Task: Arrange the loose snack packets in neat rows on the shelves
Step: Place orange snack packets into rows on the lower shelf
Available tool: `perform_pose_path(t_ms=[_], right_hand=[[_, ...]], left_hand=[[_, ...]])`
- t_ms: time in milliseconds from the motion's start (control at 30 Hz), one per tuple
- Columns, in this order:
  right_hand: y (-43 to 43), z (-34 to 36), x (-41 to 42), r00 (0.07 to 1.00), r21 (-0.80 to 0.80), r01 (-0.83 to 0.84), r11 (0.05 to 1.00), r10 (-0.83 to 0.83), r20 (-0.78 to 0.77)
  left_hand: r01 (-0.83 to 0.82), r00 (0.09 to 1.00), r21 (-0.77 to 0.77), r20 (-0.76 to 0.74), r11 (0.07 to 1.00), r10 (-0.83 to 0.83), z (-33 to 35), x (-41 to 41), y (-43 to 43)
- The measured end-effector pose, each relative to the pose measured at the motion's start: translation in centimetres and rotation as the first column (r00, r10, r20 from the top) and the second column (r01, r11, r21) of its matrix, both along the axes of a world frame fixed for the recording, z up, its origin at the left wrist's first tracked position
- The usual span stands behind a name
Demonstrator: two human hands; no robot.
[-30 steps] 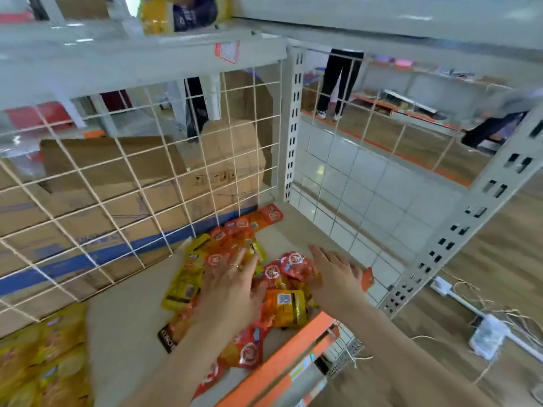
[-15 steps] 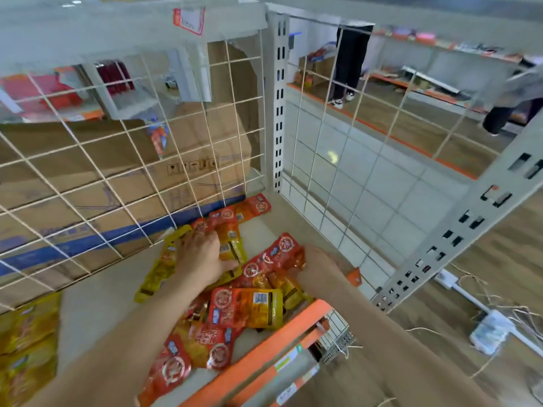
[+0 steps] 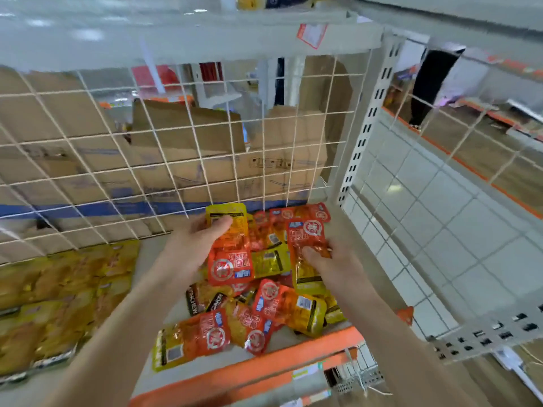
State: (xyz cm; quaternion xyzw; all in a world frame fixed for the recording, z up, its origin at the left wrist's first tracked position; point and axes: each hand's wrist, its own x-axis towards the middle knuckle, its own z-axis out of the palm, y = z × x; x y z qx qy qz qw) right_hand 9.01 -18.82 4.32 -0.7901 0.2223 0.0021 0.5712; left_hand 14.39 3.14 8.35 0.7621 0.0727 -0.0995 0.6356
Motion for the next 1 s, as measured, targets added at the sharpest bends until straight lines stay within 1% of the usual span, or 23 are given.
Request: perform_pose_path(t_ms=[67, 133, 200, 300, 400, 433, 500, 600, 767, 800, 933, 1000], right_hand=[[2.7, 1.1, 0.2, 0.995, 0.036, -0.09, 0.995, 0.089, 0.038], [5.8, 2.0, 0.1, 0.985, 0.08, -0.17, 0.982, 0.166, 0.054], [9.3, 2.8, -0.1, 0.976, 0.135, -0.216, 0.967, 0.21, 0.059], [14.3, 2.7, -0.9, 0.956, 0.16, -0.288, 0.944, 0.276, 0.097], [19.0, 2.9, -2.3, 0.941, 0.22, -0.338, 0.915, 0.328, 0.081], [20.4, 2.7, -2.7, 0.936, 0.248, -0.351, 0.903, 0.342, 0.079], [23.3, 2.9, -4.1, 0.922, 0.29, -0.384, 0.877, 0.378, 0.079], [27.6, 3.4, -6.3, 0.921, 0.331, -0.384, 0.862, 0.384, 0.071], [34.4, 2.9, -9.9, 0.923, 0.398, -0.371, 0.839, 0.379, 0.061], [35.6, 2.8, -10.6, 0.921, 0.413, -0.375, 0.83, 0.385, 0.062], [39.6, 2.8, -13.1, 0.916, 0.466, -0.388, 0.795, 0.388, 0.101], [40.8, 2.8, -14.1, 0.922, 0.509, -0.369, 0.778, 0.374, 0.096]], left_hand=[[-0.087, 0.996, -0.064, -0.041, 0.994, 0.084, 0.1, -1.7, 2.8], [-0.18, 0.982, -0.083, -0.07, 0.98, 0.174, 0.3, -3.7, 5.7], [-0.26, 0.963, -0.069, -0.089, 0.963, 0.253, 0.2, -5.7, 8.7], [-0.343, 0.938, -0.048, -0.072, 0.938, 0.339, -0.7, -8.5, 13.5], [-0.431, 0.902, -0.058, -0.028, 0.9, 0.43, -1.3, -11.5, 18.2], [-0.454, 0.891, -0.085, -0.03, 0.887, 0.454, -1.3, -12.5, 19.5], [-0.487, 0.872, -0.195, -0.063, 0.851, 0.485, -1.1, -14.5, 22.1], [-0.495, 0.864, -0.357, -0.108, 0.792, 0.491, -0.6, -16.9, 25.6], [-0.452, 0.878, -0.449, -0.073, 0.77, 0.473, -0.9, -20.5, 31.3], [-0.431, 0.887, -0.465, -0.06, 0.774, 0.458, -1.0, -21.3, 32.5], [-0.265, 0.948, -0.46, 0.038, 0.847, 0.317, -0.6, -24.5, 36.5], [-0.246, 0.957, -0.455, 0.027, 0.856, 0.29, -0.2, -25.7, 38.0]])
